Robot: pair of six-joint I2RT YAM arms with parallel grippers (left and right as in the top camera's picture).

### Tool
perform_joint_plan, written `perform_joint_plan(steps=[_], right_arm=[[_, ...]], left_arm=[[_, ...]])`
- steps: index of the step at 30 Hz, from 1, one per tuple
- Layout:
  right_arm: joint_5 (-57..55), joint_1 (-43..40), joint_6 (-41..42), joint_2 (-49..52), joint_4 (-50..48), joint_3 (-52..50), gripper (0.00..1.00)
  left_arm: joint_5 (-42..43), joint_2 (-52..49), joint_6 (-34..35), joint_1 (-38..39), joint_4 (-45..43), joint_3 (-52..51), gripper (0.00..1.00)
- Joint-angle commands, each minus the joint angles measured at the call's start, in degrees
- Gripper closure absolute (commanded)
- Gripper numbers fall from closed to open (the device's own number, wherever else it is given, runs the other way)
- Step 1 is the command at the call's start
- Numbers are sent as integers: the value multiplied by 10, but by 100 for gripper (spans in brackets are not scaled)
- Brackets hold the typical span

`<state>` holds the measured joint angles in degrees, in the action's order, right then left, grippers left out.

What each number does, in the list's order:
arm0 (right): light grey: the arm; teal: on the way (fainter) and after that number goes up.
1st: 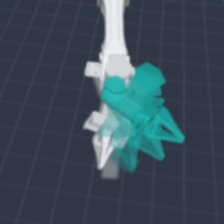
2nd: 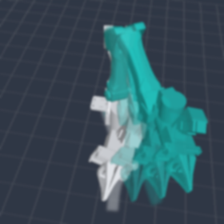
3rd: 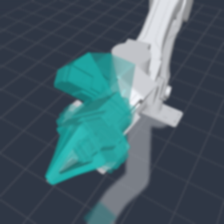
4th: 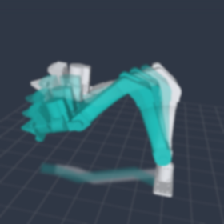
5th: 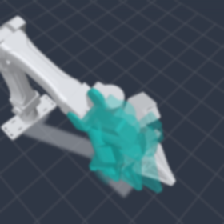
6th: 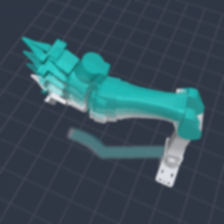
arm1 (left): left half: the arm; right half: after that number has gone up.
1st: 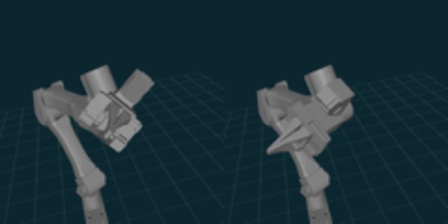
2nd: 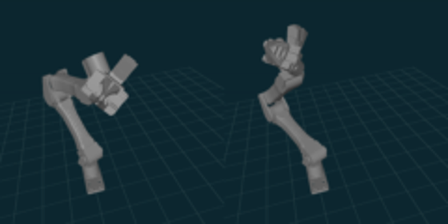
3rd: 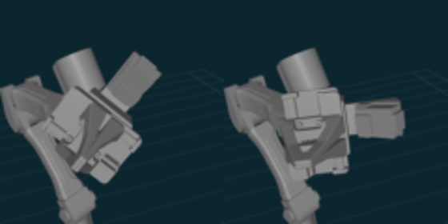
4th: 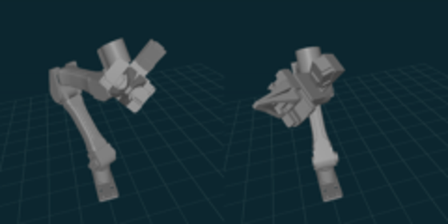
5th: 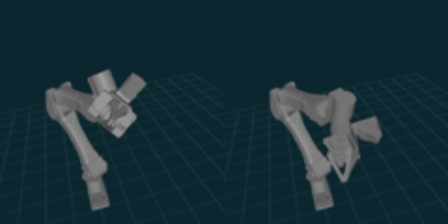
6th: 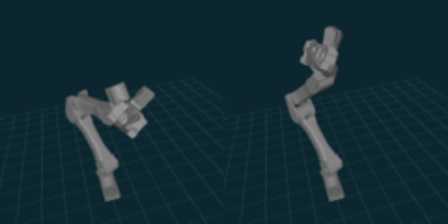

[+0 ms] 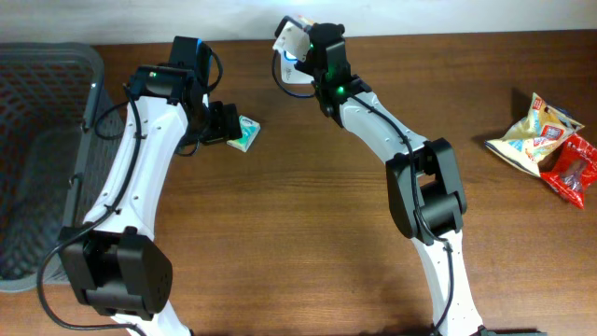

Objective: Scan the item barcode
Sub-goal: 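Raise the orange pack up to the scanner face, then carry the orange pack to the far right pile and drop it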

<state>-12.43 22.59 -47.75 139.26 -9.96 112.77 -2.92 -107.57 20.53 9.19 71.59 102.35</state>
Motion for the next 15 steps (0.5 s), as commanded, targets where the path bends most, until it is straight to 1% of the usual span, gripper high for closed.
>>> perform_joint_plan(steps=[1, 2, 3, 7, 9, 13, 15], right_arm=[[-33, -12, 153, -5, -7, 15, 96], [-33, -21, 207, -15, -4, 15, 96], [-33, -29, 243, -24, 2, 15, 96], [-33, -71, 348, -66, 56, 15, 96], [-33, -99, 402, -91, 106, 15, 96], [-33, -176, 514, -145, 245, 15, 96], [-33, -211, 547, -163, 311, 15, 96]], left_arm=[[6, 8, -7, 0, 1, 7, 1], [6, 8, -7, 0, 1, 7, 1], [6, 8, -7, 0, 1, 7, 1], [6, 8, -7, 1, 1, 7, 1], [6, 8, -7, 1, 1, 7, 1], [6, 8, -7, 0, 1, 7, 1], [6, 8, -7, 0, 1, 7, 1]])
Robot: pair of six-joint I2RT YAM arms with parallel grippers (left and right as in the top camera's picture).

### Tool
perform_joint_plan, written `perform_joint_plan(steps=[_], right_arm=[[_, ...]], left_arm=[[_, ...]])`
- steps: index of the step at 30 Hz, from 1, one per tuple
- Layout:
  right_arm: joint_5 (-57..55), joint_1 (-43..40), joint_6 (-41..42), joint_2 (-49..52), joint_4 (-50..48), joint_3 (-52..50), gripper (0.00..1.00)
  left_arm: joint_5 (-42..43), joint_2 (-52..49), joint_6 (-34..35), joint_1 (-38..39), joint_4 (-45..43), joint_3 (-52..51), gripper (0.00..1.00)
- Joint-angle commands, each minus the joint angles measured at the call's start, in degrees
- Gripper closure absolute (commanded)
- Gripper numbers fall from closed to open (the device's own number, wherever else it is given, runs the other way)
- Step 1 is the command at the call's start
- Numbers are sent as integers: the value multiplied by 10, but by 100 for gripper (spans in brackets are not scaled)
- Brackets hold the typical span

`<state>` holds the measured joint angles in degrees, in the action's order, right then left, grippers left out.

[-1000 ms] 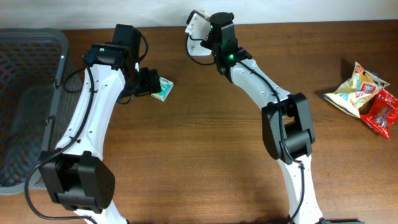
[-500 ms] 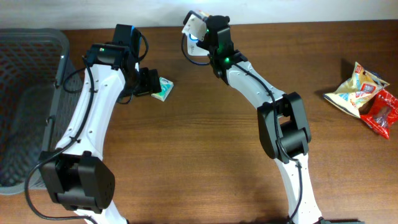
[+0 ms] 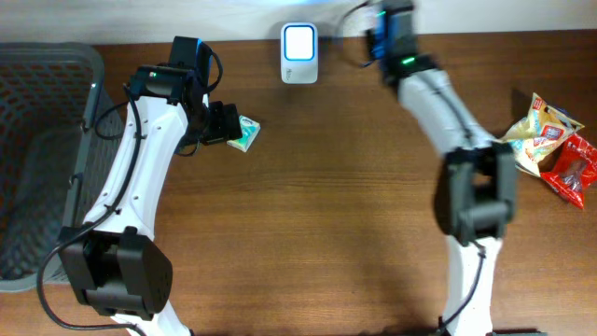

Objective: Scan the item barcode
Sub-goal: 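Carry the orange pack to the far right pile and drop it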

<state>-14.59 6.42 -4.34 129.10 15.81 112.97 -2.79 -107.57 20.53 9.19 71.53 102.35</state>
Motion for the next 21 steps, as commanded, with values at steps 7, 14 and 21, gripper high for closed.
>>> perform_joint_plan(steps=[7, 14, 21], right_arm=[[-11, -158, 124, -79, 270, 13, 96], [-10, -256, 127, -67, 361, 7, 96], [-9, -348, 186, -59, 372, 1, 96]], left_arm=[[5, 8, -7, 2, 1, 7, 1], [5, 8, -7, 2, 1, 7, 1], [5, 8, -7, 1, 1, 7, 1]])
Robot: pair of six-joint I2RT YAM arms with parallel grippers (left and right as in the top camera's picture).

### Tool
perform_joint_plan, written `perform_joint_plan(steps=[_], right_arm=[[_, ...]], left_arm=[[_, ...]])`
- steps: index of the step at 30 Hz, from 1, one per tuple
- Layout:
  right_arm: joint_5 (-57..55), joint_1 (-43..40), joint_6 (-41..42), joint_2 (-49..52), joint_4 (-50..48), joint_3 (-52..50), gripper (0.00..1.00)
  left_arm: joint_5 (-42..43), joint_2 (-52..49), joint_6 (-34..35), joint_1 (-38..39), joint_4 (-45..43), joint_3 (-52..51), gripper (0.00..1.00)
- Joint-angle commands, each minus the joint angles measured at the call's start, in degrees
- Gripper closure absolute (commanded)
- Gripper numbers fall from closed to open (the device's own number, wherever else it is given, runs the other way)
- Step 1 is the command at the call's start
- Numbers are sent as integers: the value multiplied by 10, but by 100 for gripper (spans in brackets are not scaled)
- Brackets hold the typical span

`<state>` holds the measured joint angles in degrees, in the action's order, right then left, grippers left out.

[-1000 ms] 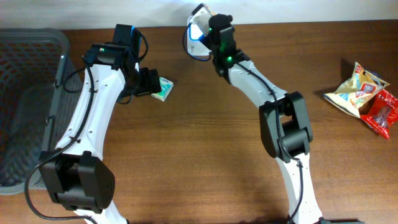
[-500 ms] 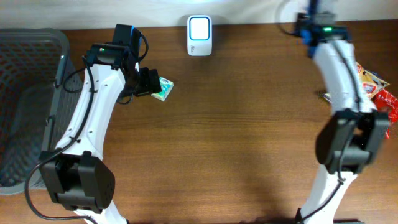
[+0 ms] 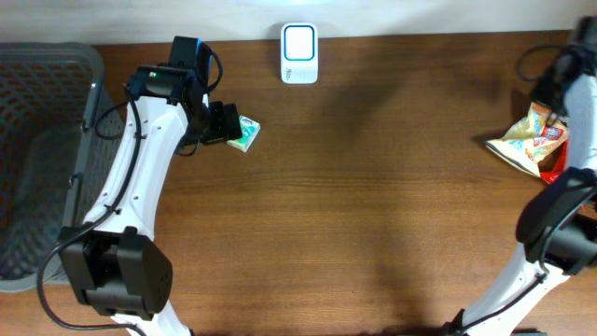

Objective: Scan the item barcode
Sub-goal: 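Carry the orange pack to the far right pile and drop it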

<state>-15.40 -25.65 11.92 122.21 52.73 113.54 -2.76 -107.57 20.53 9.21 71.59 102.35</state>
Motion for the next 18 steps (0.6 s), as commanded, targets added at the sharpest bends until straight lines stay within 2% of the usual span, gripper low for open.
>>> perform_joint_plan(steps=[1, 6, 7, 8, 12, 14, 18], right_arm=[[-1, -34, 23, 10, 5, -5, 96], [-2, -57, 23, 10, 21, -5, 96], [-2, -59, 23, 10, 22, -6, 90], [-2, -59, 23, 10, 24, -9, 74], [-3, -59, 24, 10, 38, -25, 46], [-3, -59, 23, 10, 51, -30, 41], [-3, -59, 24, -8, 66, -30, 37]], left_arm=[[4, 8, -7, 1, 1, 7, 1], [4, 8, -7, 1, 1, 7, 1], [4, 8, -7, 1, 1, 7, 1], [4, 8, -7, 1, 1, 7, 1], [4, 8, -7, 1, 1, 7, 1], [4, 8, -7, 1, 1, 7, 1], [4, 8, -7, 1, 1, 7, 1]])
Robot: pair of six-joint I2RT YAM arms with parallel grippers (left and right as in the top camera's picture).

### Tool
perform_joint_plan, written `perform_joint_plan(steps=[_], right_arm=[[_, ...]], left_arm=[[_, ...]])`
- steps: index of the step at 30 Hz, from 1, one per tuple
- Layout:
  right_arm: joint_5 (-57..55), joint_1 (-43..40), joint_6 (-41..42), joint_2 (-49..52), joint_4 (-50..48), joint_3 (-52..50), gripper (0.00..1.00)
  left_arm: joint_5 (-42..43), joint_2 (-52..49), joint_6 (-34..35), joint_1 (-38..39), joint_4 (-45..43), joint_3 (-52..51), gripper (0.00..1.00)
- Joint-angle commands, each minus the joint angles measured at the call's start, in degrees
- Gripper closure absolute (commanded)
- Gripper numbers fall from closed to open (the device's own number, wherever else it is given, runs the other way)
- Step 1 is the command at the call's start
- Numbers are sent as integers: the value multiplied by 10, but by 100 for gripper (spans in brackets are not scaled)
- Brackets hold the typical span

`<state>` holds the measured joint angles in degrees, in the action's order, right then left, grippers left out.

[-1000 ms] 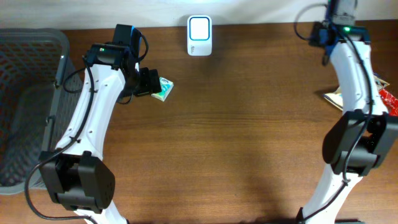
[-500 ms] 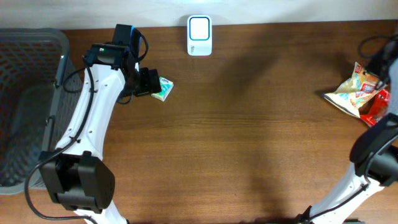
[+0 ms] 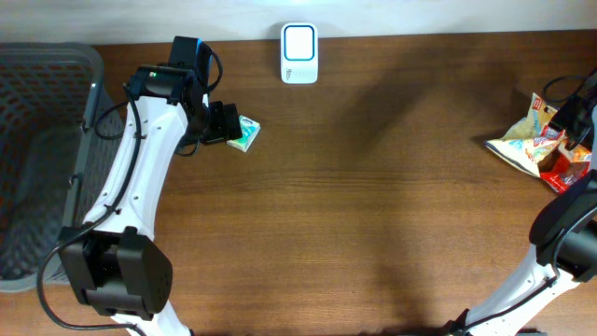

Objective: Scan the item barcode
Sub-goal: 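Carry the orange pack to the far right pile and drop it, then return the right arm toward the table center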

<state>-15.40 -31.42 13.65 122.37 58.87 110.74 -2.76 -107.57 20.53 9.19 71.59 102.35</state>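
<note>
A small green and white box point(image 3: 246, 133) sits at the tip of my left gripper point(image 3: 233, 129), whose fingers appear shut on it, left of the table's middle. The white barcode scanner point(image 3: 299, 53) lies flat at the back edge, face up, a short way right of the box. My right arm reaches in at the far right edge. Its gripper point(image 3: 571, 114) hangs over a yellow snack bag point(image 3: 527, 138), and its fingers are too small and dark to read.
A grey mesh basket point(image 3: 37, 140) fills the left end of the table. A red packet point(image 3: 567, 177) lies against the yellow snack bag at the right edge. Brown tabletop point(image 3: 373, 205) stretches between the two arms.
My right arm has come down from the far right back corner to just over the snack bags. The left arm, the box and the scanner have not moved.
At first my right gripper was at the scanner, which was tilted at the back edge. Then the scanner lay flat and the right arm was beside it to the right. Later the arm was at the far right edge, and now over the snacks. The left arm stayed put with the box.
</note>
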Motion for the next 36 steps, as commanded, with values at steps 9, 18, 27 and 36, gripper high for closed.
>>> perform_joint_plan(steps=[9, 18, 27, 36], right_arm=[[92, 44, 3, -175, -7, -2, 36], [317, 191, 2, -194, 79, -5, 1], [313, 328, 2, -124, 97, -6, 1], [313, 355, 2, -113, 97, -6, 1]], left_arm=[[4, 8, -7, 1, 1, 7, 1], [4, 8, -7, 1, 1, 7, 1], [4, 8, -7, 1, 1, 7, 1], [4, 8, -7, 1, 1, 7, 1]])
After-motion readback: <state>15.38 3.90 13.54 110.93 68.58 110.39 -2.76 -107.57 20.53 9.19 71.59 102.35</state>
